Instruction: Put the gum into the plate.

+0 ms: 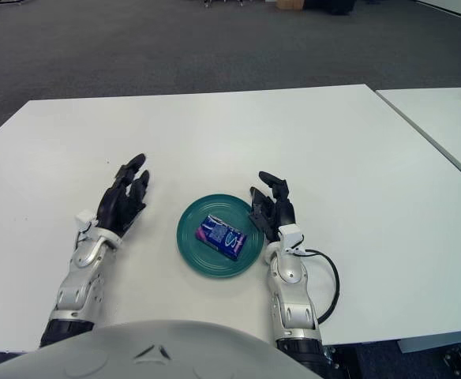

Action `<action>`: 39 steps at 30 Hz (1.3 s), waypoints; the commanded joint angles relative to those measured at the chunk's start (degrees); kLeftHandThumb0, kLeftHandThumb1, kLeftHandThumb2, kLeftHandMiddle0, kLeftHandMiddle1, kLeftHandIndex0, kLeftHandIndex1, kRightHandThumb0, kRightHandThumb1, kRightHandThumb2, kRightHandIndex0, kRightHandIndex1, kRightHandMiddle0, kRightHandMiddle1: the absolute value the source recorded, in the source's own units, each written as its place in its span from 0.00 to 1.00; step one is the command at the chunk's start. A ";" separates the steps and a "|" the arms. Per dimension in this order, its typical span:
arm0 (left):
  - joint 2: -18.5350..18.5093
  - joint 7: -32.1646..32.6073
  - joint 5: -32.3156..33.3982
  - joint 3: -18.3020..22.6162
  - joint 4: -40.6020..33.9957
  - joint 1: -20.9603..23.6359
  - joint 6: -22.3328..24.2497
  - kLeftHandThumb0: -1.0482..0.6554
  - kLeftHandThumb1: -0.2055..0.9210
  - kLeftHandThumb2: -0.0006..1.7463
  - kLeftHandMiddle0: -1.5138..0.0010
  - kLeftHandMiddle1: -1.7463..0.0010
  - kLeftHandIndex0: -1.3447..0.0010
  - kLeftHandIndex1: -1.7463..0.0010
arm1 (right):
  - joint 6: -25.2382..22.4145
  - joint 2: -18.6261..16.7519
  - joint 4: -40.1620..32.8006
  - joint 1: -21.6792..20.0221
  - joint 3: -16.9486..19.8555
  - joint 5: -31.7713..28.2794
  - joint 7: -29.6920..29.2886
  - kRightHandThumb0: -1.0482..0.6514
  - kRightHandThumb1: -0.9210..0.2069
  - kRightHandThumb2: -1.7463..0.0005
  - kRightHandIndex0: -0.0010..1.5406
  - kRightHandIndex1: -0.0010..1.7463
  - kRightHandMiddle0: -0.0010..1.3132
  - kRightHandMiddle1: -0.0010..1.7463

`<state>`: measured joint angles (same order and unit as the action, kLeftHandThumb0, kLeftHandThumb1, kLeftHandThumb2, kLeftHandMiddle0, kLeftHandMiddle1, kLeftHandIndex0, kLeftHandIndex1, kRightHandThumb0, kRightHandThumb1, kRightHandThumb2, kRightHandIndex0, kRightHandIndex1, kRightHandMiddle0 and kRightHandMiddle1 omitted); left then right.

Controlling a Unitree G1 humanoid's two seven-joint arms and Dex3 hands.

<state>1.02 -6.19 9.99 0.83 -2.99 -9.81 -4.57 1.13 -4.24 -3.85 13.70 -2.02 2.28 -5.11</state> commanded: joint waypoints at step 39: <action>1.72 -0.38 -3.69 -2.59 1.24 -13.93 -9.23 0.11 1.00 0.54 0.65 0.50 0.80 0.32 | 0.14 0.30 0.52 4.77 0.97 -1.92 1.95 0.31 0.00 0.64 0.32 0.17 0.07 0.54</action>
<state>2.65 -6.88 7.20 -1.13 -2.37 -22.67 -14.89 3.88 -4.02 -4.65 16.97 -1.61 1.15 -3.24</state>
